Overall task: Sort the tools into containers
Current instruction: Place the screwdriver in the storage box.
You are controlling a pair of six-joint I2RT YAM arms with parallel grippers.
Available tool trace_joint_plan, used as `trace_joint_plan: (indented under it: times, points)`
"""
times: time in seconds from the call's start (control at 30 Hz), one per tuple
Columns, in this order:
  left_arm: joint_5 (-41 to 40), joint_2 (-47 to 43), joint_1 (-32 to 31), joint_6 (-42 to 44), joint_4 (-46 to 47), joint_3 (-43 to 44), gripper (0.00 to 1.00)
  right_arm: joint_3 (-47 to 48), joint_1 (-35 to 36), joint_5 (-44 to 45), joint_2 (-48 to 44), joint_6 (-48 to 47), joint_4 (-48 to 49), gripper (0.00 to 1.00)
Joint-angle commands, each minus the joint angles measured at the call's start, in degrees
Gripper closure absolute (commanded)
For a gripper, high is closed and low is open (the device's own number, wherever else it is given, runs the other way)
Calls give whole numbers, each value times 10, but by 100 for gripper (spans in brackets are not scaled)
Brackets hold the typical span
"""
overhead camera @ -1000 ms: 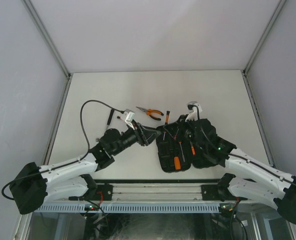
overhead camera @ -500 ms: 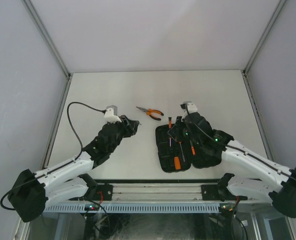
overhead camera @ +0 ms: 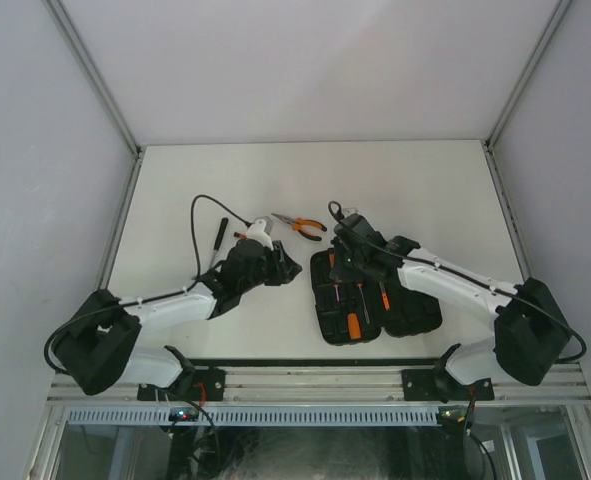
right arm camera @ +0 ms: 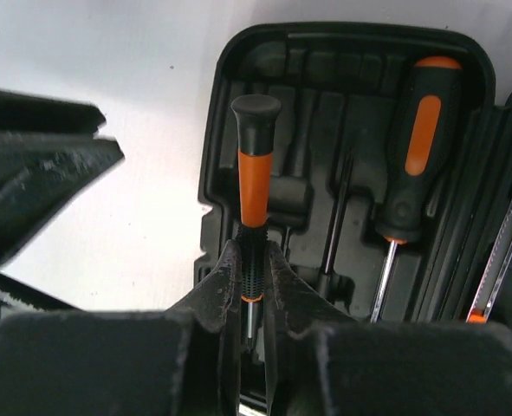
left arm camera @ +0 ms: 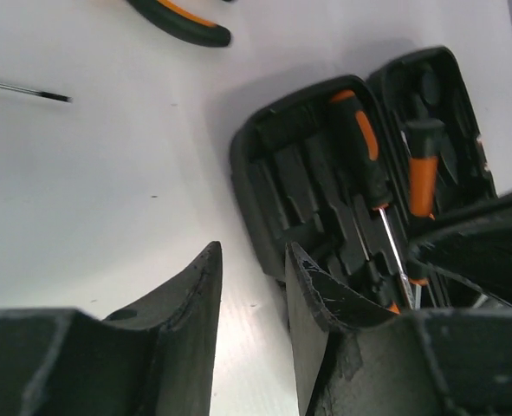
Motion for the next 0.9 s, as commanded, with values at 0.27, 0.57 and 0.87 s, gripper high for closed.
trace_joint_plan:
  times: [0.27,0.57,0.87]
  points:
    - [77,80,2,-6,15,84,61,67,-35,-18,104,-9,1,100]
    - [64,125,3,-11,-44,123,63,88,-48,-24,142,-18,-8,98]
    - [69,151,4,-12,-74,148,63,91,-54,-48,169,-21,-15,95]
